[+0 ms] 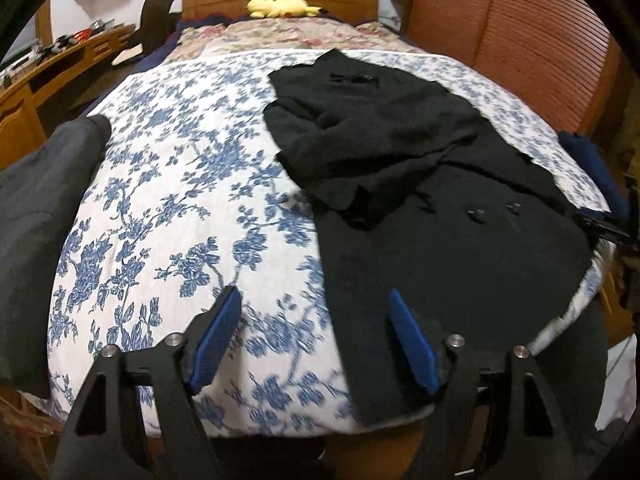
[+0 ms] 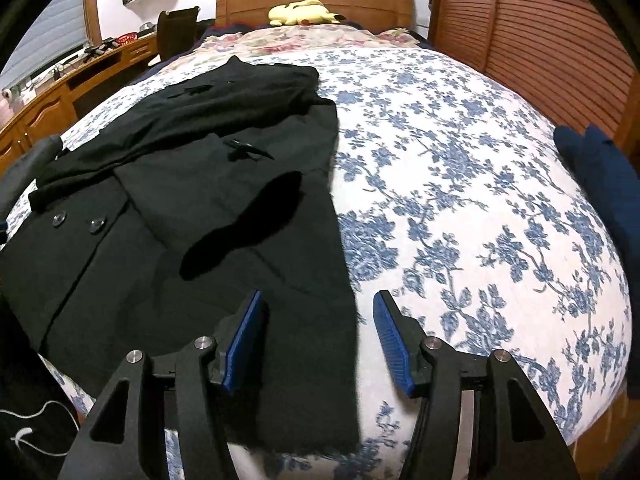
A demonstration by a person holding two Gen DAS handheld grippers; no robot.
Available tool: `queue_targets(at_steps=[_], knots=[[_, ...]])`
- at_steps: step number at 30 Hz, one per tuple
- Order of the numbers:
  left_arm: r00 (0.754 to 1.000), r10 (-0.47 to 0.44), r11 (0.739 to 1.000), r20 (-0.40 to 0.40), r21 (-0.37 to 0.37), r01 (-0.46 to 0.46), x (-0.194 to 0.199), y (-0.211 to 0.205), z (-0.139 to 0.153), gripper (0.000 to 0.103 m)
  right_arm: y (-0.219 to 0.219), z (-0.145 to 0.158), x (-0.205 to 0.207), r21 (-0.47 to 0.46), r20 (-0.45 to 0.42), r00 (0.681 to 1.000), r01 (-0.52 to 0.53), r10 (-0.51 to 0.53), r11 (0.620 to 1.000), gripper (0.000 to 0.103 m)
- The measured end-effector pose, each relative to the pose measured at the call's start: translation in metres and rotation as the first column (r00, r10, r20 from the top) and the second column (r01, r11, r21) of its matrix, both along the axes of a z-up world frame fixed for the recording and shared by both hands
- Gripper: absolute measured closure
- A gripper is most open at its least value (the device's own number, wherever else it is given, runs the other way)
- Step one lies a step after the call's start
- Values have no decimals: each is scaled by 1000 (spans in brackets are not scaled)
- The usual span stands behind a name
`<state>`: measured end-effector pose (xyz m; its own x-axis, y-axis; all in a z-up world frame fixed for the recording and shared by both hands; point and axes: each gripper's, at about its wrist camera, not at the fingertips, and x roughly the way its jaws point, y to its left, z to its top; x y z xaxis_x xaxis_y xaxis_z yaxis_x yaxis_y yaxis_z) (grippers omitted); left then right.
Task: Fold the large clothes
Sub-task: 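Move both open tools to the coat hem edge, then close both tools on the coat hem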
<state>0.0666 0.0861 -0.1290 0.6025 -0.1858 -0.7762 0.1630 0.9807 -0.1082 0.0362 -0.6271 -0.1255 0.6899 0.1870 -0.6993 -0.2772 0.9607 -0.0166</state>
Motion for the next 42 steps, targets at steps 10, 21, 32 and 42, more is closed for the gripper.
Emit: queue_targets(at_steps=[10, 21, 32, 42], knots=[[997, -72, 997, -22, -39, 72, -20, -13, -6, 60, 3, 1, -12, 6, -22, 999, -45, 45, 999, 44], [995, -90, 993, -35, -84, 87, -23, -16, -12, 94, 3, 2, -11, 61, -47, 991, -125, 128, 990, 86], [981, -109, 994, 163, -3, 111, -33, -29, 72, 99, 3, 70, -20, 161, 122, 977, -192, 174, 968, 95], [935, -106, 994, 339, 5, 111, -54, -25, 165, 100, -30, 159, -80, 221, 298, 939, -241, 169, 945, 95]])
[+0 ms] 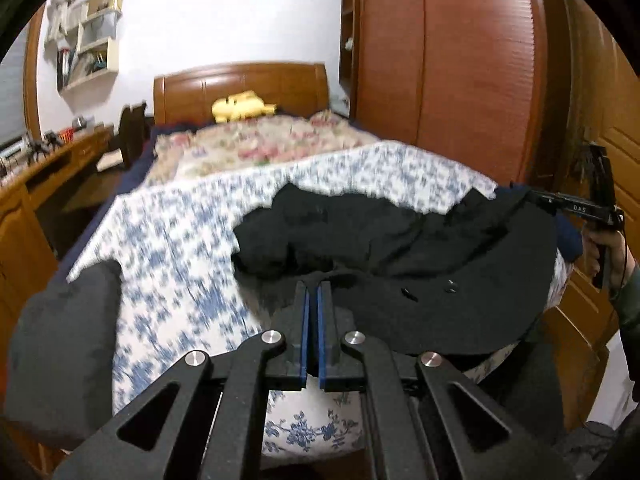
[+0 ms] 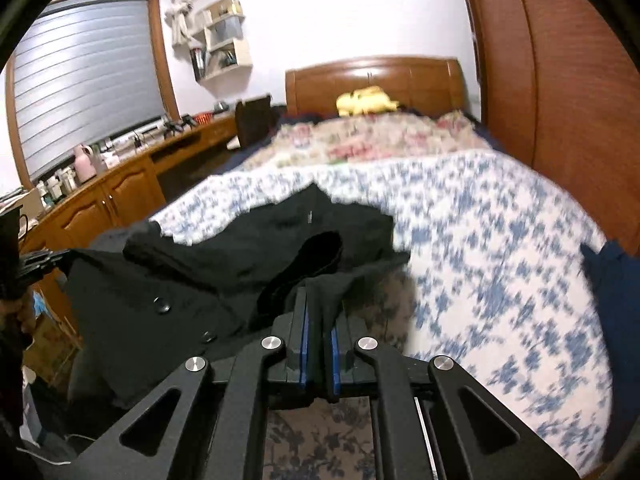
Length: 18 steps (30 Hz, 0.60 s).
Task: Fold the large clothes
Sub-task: 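Lift the hem with both tools and fold it toward the collar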
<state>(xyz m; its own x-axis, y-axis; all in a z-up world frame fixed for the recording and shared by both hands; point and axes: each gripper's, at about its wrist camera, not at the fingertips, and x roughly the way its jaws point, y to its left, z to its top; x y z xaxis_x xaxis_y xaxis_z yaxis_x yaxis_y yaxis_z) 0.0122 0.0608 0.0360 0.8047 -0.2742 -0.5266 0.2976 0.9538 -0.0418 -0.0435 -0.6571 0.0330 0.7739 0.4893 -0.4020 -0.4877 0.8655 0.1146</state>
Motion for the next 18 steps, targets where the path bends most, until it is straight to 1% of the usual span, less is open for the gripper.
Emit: queue_targets(at_steps=[1, 4, 8, 11, 13, 15, 18], knots=[[1000, -2, 1000, 22, -1, 2, -7, 2, 11, 100, -5, 7, -8, 8, 13, 1000, -2, 2, 1000, 96], [997, -1, 1000, 71, 0, 1, -24, 4, 31, 100, -20, 24, -35, 21, 53, 999, -2, 1, 1000, 96], [993, 3, 1000, 116, -26, 0, -45, 12, 47, 100, -38, 38, -82, 47, 86, 996, -15, 11, 999, 96], [989, 12, 999, 149, -38, -7, -58, 19, 57, 100, -50, 45, -109, 60, 114, 993, -28, 21, 998, 96], [987, 24, 999, 157, -43, -18, -57, 24, 59, 100, -54, 47, -115, 60, 127, 992, -29, 22, 998, 96], [988, 36, 998, 152, -48, -29, -49, 26, 56, 100, -53, 43, -111, 35, 136, 991, -12, 7, 999, 96], [992, 50, 998, 119, -52, -44, -27, 24, 46, 100, -45, 29, -85, 25, 103, 995, 6, -9, 1000, 96]])
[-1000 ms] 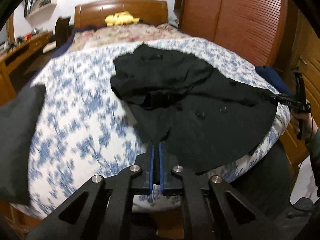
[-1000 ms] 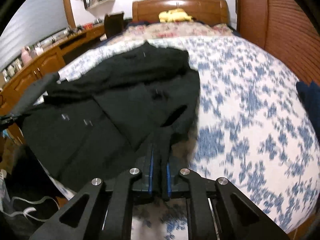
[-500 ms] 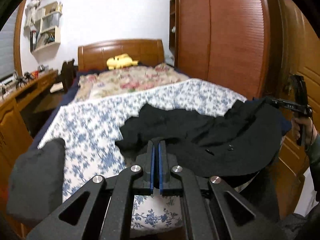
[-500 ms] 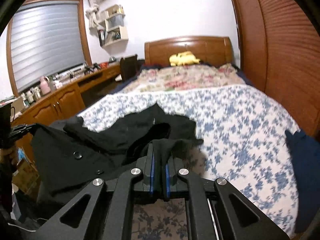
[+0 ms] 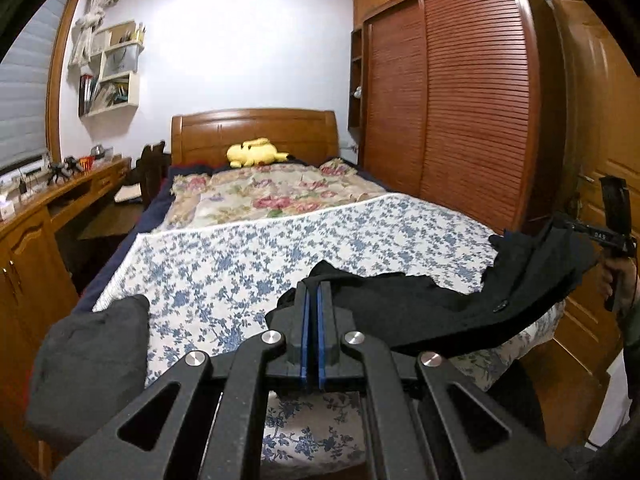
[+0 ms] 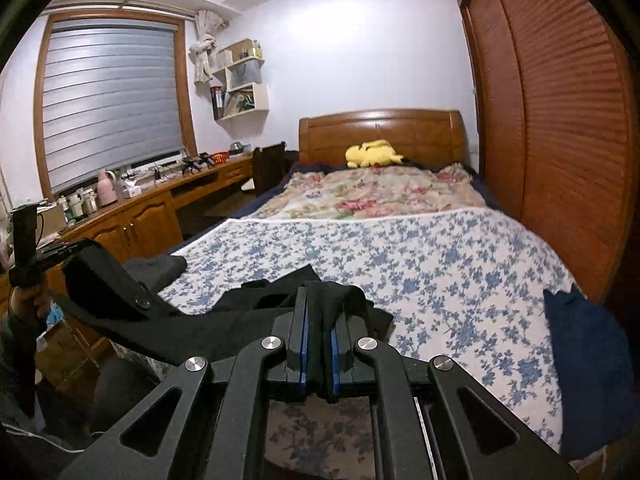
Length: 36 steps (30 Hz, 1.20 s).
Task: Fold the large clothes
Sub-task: 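Lift the hem with both tools and fold it toward the collar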
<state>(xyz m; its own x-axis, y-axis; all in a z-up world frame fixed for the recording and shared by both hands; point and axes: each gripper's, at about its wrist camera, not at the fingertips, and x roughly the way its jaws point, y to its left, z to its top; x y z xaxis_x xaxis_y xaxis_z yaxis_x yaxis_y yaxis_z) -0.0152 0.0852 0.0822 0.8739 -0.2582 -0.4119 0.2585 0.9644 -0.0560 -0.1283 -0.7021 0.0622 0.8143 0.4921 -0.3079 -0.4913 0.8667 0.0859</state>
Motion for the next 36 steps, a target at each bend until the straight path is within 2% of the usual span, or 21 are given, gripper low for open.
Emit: queue_targets(at_steps=[4, 8, 13, 18, 26, 32, 36], knots=[[999, 28, 999, -41, 24, -27, 40, -6, -26, 100, 23, -15, 40, -23, -50, 999, 11, -12, 1000, 95], [995, 57, 998, -80, -7, -58, 84, -1, -50, 100, 46, -26, 90, -37, -74, 997, 26, -28, 999, 95], [990, 101, 994, -100, -32, -105, 131, 3, -69, 100, 74, -34, 144, -51, -68, 995, 71, -74, 996, 95], [987, 121, 992, -106, -21, -124, 170, 1, -79, 100, 98, -46, 190, -70, -84, 991, 94, -100, 993, 95], [982, 143, 990, -125, 1, -144, 208, 1, -96, 100, 132, -58, 237, -128, -92, 990, 90, -102, 988, 95], [977, 148, 989, -156, 25, -146, 222, -3, -112, 100, 151, -72, 263, -188, -129, 988, 66, -91, 980, 94], [970, 166, 986, -176, 22, -164, 231, 1, -117, 99, 167, -70, 282, -220, -132, 988, 54, -85, 974, 94]])
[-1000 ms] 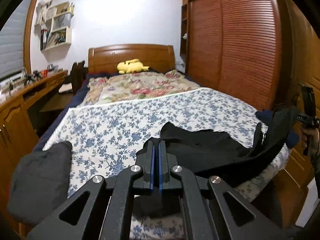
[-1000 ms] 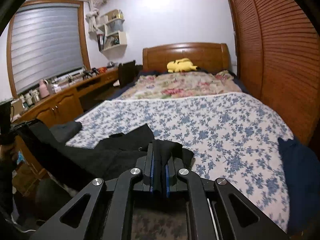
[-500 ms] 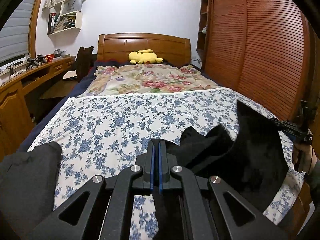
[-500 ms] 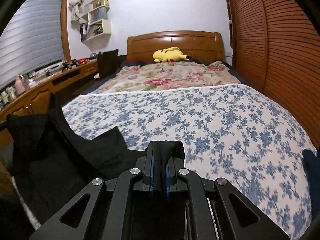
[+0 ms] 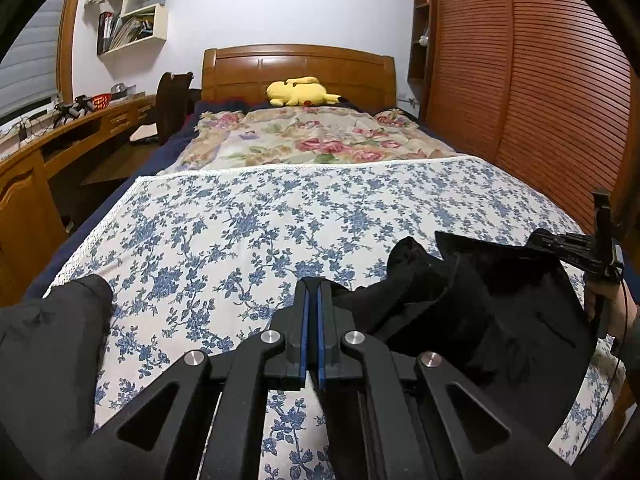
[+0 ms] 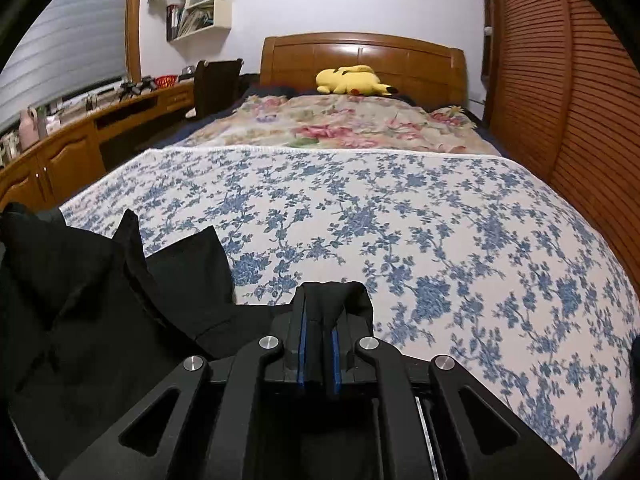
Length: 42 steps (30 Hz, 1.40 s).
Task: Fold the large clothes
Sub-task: 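Lift the hem with both tools and fold it toward the collar, then lower the folded hem onto the coat and open both tools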
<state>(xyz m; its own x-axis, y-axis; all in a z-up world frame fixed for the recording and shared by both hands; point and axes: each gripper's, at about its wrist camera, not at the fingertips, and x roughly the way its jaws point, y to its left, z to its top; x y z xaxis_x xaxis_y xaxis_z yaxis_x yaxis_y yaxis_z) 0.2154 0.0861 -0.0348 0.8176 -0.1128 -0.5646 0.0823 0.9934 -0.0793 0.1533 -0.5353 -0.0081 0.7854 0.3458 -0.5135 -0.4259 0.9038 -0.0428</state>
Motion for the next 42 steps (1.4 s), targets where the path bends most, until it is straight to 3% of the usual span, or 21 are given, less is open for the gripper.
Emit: queue_targets(at_steps=[14, 21, 25, 28, 29, 30, 33, 37, 42], knots=[[998, 57, 998, -35, -25, -58, 9, 18, -8, 99, 29, 2, 59, -17, -7, 998, 69, -69, 997, 94], [999, 10, 1000, -32, -29, -11, 2, 10, -7, 78, 45, 0, 89, -50, -22, 982, 187, -188, 981, 94], [999, -32, 999, -42, -26, 31, 0, 2, -10, 72, 48, -2, 99, -56, -55, 969, 236, -239, 970, 93], [997, -56, 998, -56, -19, 55, -1, -3, -14, 70, 48, 1, 101, -43, -92, 966, 238, -241, 970, 85], [996, -62, 998, -59, -15, 62, -1, -5, -15, 70, 48, 2, 102, -41, -107, 966, 231, -234, 972, 78], [996, -68, 998, -62, -14, 67, -2, -7, -16, 70, 47, 3, 103, -41, -121, 966, 225, -228, 974, 65], [994, -83, 997, -67, -16, 82, -3, -11, -18, 68, 42, 12, 99, -53, -100, 969, 220, -225, 974, 44], [994, -90, 996, -68, -5, 90, -5, -19, -19, 68, 32, 10, 98, -85, -120, 970, 203, -212, 976, 38], [991, -110, 994, -74, -4, 110, -5, -27, -21, 67, 27, -25, 110, -150, -247, 950, 156, -189, 976, 38]])
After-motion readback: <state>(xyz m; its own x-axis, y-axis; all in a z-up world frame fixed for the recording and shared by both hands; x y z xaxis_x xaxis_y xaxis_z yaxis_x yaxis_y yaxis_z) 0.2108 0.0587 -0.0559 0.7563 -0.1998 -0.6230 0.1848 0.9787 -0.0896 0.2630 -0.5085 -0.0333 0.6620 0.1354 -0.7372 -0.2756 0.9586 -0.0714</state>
